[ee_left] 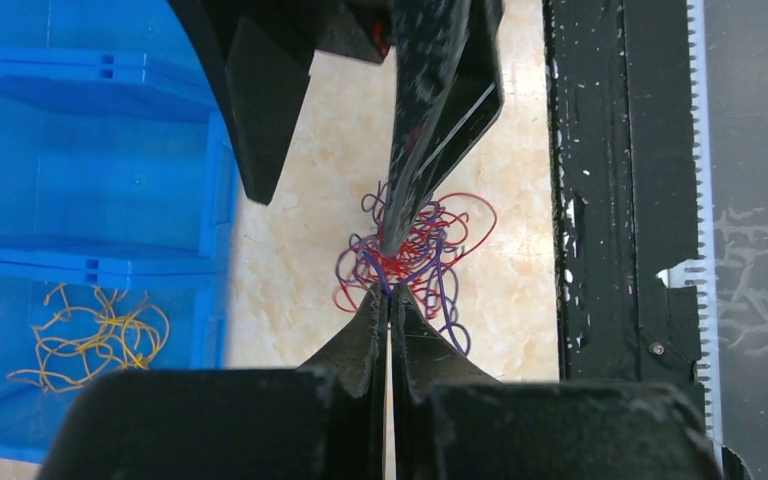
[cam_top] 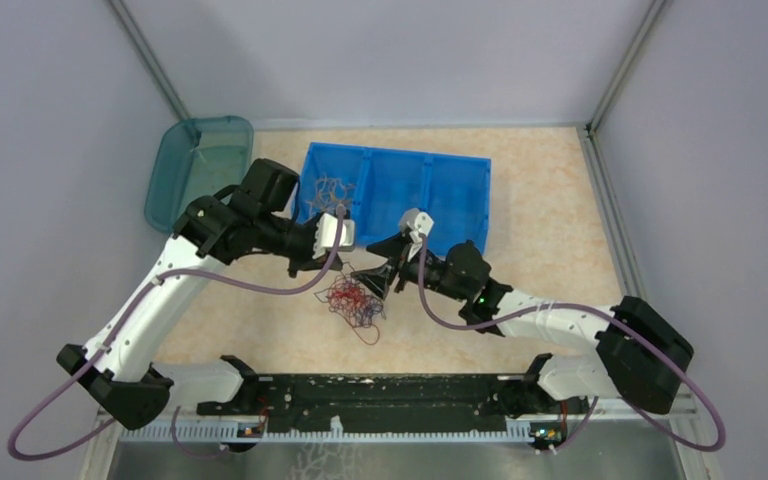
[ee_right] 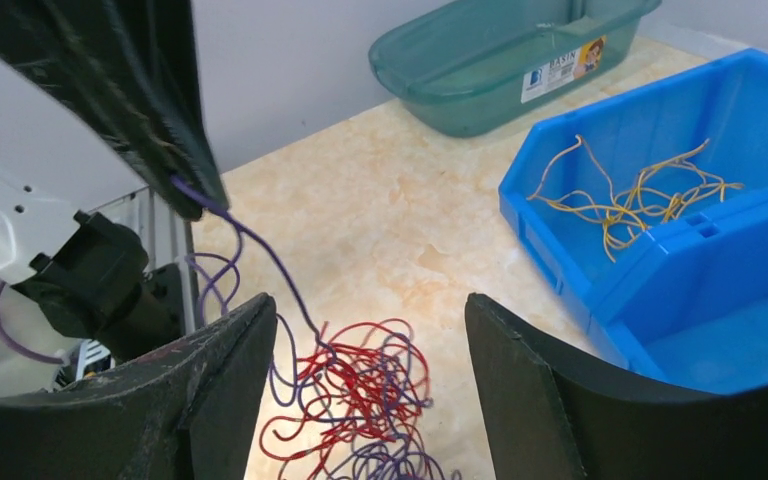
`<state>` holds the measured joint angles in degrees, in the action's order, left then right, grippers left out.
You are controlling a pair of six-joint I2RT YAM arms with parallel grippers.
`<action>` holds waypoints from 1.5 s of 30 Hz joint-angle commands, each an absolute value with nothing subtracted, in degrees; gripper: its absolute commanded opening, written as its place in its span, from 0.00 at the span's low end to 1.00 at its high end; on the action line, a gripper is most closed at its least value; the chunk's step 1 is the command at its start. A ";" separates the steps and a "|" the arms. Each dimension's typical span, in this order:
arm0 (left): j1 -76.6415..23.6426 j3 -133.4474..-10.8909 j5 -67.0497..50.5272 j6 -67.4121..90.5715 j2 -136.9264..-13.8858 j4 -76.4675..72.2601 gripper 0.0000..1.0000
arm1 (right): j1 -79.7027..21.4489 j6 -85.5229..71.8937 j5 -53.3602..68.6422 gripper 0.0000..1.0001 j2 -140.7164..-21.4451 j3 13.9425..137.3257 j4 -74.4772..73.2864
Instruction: Untangle the cables
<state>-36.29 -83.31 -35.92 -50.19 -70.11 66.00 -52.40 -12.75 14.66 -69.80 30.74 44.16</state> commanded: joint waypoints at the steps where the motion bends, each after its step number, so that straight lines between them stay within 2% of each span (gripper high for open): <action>1: -36.56 -86.66 -40.13 -51.48 -70.88 69.44 0.00 | -53.72 -10.72 12.33 0.69 -72.90 35.90 47.00; 9: -36.56 -92.00 -44.54 -51.06 -72.29 72.45 0.00 | -54.64 -8.73 9.19 0.64 -76.21 40.09 46.58; 17: -36.56 -95.79 -46.11 -50.42 -73.38 73.19 0.00 | -54.83 -9.28 9.05 0.62 -75.68 38.98 47.59; 26: -36.56 -101.65 -51.06 -45.72 -74.59 71.56 0.00 | -57.28 -10.16 5.98 0.59 -80.44 41.31 51.52; 31: -36.56 -106.90 -53.02 -42.94 -75.52 69.79 0.00 | -57.39 -12.17 4.27 0.57 -82.41 38.30 54.87; 38: -36.56 -113.88 -52.68 -36.55 -75.22 60.90 0.00 | -57.39 -15.45 0.20 0.54 -85.00 31.13 61.74; 45: -36.56 -110.39 -45.61 -30.82 -69.75 41.69 0.01 | -57.40 -18.83 -1.93 0.53 -87.47 26.78 66.65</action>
<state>-36.29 -111.83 -49.21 -35.70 -73.80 57.56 -56.88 -15.99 0.21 -86.56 28.08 59.68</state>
